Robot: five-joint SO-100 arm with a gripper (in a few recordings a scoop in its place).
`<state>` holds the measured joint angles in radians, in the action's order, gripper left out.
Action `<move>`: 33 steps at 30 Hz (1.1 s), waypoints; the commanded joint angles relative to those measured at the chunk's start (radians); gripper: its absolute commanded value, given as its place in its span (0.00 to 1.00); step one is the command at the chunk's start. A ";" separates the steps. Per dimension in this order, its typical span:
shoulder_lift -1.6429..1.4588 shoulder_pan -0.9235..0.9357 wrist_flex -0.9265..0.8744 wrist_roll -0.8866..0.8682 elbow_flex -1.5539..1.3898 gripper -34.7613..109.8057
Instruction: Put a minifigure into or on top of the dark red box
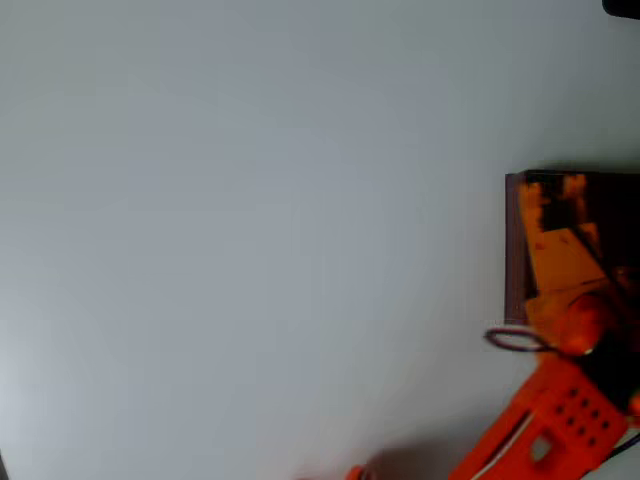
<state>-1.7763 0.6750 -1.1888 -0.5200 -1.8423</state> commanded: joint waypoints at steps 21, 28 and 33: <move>-1.321 -0.885 -0.127 0.199 -0.713 0.24; -1.583 -1.040 -0.175 0.273 -0.856 0.24; -1.577 -1.078 -0.187 0.275 -0.911 0.24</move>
<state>-3.3303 -0.3758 -1.3560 -0.2240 -2.7136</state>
